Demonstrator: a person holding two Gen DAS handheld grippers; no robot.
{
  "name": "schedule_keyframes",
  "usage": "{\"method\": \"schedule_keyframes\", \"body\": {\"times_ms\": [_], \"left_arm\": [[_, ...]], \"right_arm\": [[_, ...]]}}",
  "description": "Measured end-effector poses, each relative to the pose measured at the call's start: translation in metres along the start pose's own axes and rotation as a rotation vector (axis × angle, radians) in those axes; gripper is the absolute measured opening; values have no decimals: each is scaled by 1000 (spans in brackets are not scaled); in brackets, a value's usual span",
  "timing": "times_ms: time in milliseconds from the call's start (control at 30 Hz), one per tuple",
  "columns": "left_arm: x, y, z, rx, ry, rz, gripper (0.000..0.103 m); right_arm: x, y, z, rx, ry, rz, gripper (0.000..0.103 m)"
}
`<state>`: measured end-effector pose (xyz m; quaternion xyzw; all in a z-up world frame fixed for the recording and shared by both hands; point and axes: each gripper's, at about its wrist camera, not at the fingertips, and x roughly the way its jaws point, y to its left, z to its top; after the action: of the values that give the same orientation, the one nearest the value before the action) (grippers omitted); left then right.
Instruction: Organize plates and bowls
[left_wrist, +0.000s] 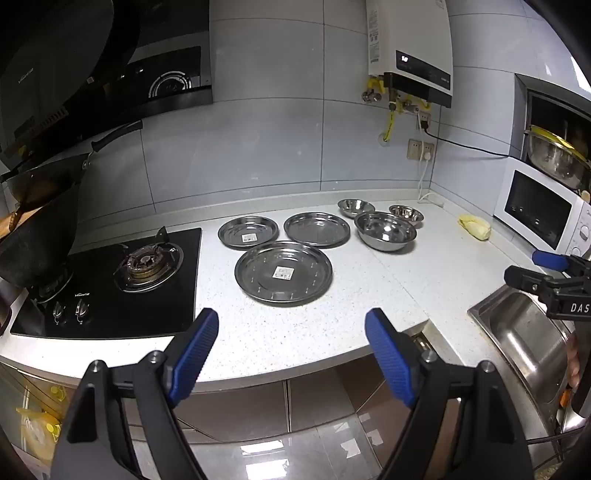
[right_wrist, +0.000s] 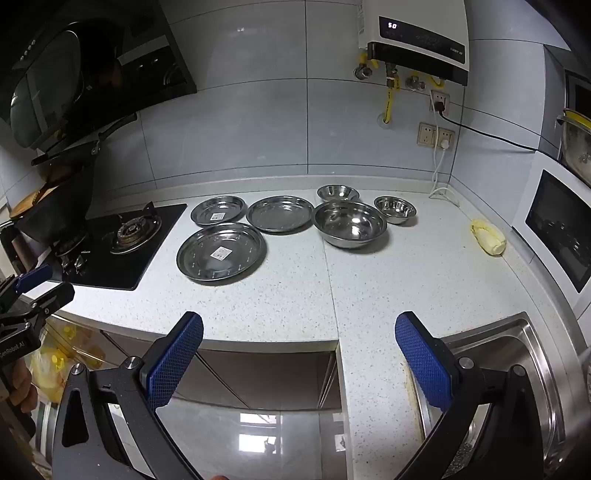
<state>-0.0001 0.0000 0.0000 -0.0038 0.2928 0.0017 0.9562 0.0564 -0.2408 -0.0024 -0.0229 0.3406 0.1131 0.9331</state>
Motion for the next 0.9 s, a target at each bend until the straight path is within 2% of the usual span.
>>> {"method": "schedule_keyframes", "body": {"times_ms": [900], "left_arm": [[1, 9, -7, -14, 17, 6, 81]], "right_arm": [[9, 4, -4, -6, 10, 4, 102]]}}
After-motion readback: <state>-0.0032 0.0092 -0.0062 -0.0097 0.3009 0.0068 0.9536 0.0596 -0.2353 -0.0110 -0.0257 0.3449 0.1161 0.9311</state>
